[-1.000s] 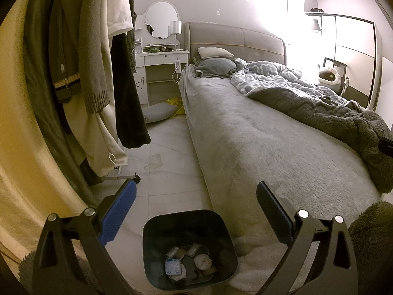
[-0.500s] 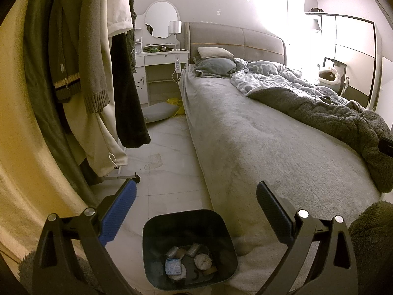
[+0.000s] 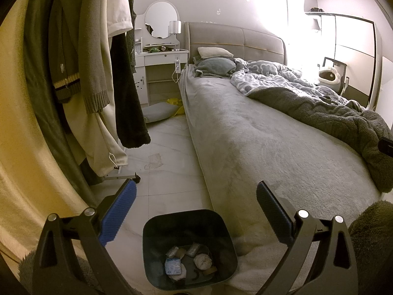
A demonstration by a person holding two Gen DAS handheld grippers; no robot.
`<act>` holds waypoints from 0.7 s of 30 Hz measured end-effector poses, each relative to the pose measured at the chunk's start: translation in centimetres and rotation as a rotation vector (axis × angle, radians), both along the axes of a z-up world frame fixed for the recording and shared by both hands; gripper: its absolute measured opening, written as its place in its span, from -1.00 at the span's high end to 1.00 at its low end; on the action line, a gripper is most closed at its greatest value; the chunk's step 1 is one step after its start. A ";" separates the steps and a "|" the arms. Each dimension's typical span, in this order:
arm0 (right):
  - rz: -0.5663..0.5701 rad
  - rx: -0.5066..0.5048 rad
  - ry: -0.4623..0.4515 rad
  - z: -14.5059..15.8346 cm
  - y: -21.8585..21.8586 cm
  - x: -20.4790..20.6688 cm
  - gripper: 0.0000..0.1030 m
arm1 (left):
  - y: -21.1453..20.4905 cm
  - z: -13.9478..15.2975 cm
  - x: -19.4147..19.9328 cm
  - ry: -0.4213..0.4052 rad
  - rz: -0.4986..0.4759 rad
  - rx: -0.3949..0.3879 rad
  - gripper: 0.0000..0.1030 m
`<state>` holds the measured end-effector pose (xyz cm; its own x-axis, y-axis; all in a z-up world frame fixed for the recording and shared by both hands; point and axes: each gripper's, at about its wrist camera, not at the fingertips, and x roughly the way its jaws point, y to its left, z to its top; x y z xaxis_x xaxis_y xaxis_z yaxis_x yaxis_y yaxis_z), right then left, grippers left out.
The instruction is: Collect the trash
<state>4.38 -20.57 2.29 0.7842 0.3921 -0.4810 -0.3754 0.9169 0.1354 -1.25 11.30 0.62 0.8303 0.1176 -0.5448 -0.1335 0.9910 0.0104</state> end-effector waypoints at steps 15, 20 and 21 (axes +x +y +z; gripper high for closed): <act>0.001 -0.001 0.000 0.1 0.0 0.0 -0.93 | 0.0 0.0 0.0 0.001 0.001 0.000 -0.94; 0.001 -0.001 0.001 0.1 0.0 0.0 -0.93 | -0.1 -0.3 0.1 0.006 -0.002 0.002 -0.94; 0.001 -0.001 0.001 0.1 -0.1 0.1 -0.93 | -0.1 -0.3 0.0 0.006 -0.002 0.002 -0.94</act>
